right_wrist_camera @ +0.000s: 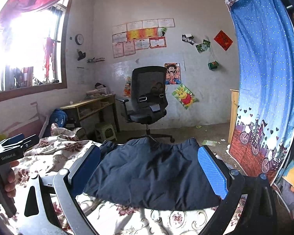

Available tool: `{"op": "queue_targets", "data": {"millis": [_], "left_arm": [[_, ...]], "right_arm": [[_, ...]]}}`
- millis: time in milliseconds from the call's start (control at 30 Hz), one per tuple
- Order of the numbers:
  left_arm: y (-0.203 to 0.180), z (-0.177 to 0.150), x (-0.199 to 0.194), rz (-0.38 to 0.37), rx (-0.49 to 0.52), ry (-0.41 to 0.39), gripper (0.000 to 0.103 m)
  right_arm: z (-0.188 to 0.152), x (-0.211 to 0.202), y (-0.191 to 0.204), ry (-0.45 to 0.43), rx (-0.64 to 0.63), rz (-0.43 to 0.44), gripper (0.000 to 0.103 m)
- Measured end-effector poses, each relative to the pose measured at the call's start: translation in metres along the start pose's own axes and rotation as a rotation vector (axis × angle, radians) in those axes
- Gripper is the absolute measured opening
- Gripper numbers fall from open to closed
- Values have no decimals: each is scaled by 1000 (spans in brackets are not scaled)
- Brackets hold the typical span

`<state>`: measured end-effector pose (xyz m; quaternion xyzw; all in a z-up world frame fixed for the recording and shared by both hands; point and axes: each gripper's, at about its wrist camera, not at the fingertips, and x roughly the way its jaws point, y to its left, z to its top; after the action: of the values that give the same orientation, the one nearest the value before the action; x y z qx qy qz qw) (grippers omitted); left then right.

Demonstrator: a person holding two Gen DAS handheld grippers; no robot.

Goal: Fold large clothes

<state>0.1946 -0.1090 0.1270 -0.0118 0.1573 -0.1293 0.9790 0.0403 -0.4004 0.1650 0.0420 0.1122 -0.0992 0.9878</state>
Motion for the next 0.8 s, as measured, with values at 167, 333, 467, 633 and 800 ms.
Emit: {"op": "queue_targets", "data": {"millis": [167,333,467,633,800], "left_arm": [[2,-9,-15,4,8,-4,103],[6,-20,-27,-2,-9,6,103],[9,-30,-34,-10,-18,11,103],[7,-48,-37,-28,2,39,103],[9,-72,-39,-34,12,61,103]], "right_arm": [[-10,-24,8,-8,-11,2,99],[-20,-43,20,-24,-40,-11,99],[-31,-54,27,-13,-49,-17,100],[-48,-59,31,12,-39,-28,100],[-70,-57,31,41,-10,-38,100]]}}
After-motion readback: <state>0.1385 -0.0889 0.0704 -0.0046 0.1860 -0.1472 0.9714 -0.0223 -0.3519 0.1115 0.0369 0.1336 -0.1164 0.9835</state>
